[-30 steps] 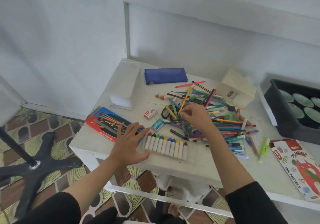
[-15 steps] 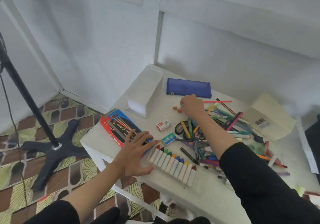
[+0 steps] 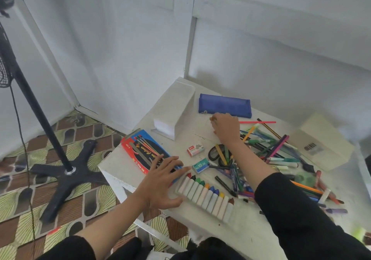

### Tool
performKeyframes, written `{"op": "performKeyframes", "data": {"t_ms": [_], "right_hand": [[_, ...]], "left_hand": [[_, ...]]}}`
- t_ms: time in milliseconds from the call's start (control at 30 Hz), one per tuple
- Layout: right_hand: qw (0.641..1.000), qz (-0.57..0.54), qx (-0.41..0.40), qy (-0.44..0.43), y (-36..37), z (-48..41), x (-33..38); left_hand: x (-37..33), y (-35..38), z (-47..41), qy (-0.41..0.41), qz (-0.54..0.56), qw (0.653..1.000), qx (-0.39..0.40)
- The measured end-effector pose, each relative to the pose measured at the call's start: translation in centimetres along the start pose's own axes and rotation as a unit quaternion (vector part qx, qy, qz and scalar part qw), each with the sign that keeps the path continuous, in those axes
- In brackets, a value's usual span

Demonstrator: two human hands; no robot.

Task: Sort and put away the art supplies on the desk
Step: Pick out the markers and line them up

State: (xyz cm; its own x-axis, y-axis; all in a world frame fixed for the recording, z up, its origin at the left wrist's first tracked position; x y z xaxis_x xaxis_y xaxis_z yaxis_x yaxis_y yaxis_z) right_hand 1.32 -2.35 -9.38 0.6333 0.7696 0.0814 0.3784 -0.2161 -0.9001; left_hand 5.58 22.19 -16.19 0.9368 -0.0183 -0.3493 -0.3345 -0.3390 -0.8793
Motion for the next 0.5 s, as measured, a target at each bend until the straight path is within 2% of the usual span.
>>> {"op": "performKeyframes", "data": {"t_ms": [33,100,200,233,300,333,400,500], "right_hand": [[0.995,-0.091,-0.022,0.044,-0.7,0.2,-0.5],[0.953,-0.266,-0.051,0.136,-1.9,0.9,-1.5],[0.884,-0.382,-0.054,0.265,-2.4,2.0,-2.9],[0.844,-0.43,-0.04,0.318,-2.4,2.6,-3.2],[0.74,-0.538,-0.013,0.403,-2.5,3.9,-3.3],[0.708,-0.562,-0.004,0.429,-2.8,4.6,-3.2],[0.697,-0.557,0.003,0.452,-3.8,6.2,-2.9],[0.706,-0.547,-0.025,0.449,-5.6,9.2,-2.6]], "left_hand": [[0.0,0.0,0.0,0.002,0.0,1.0,-0.002],[0.0,0.0,0.0,0.006,-0.002,1.0,-0.004],[0.2,0.2,0.0,0.01,-0.003,1.0,-0.008],[0.2,0.1,0.0,0.013,-0.003,1.0,-0.011],[0.1,0.0,-0.1,0.019,-0.002,1.0,-0.018],[0.1,0.0,-0.2,0.022,-0.003,0.999,-0.023],[0.1,-0.1,-0.2,0.027,-0.003,0.999,-0.031],[0.2,0.0,-0.2,0.029,0.0,0.999,-0.034]]}}
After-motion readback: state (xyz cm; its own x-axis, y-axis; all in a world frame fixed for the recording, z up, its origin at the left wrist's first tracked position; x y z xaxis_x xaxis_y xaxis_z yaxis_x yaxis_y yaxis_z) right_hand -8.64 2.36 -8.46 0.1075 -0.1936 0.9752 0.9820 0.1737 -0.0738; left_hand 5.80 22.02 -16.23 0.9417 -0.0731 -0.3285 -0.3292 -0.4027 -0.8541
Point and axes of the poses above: each hand's wrist, its own z-axis away from the middle knuckle, its own y-axis out of the palm, x = y × z, the point moved 6 cm from there along -z, towards the middle knuckle, and after that the axes turned 6 degrees about -x, right-handed, at the moved point
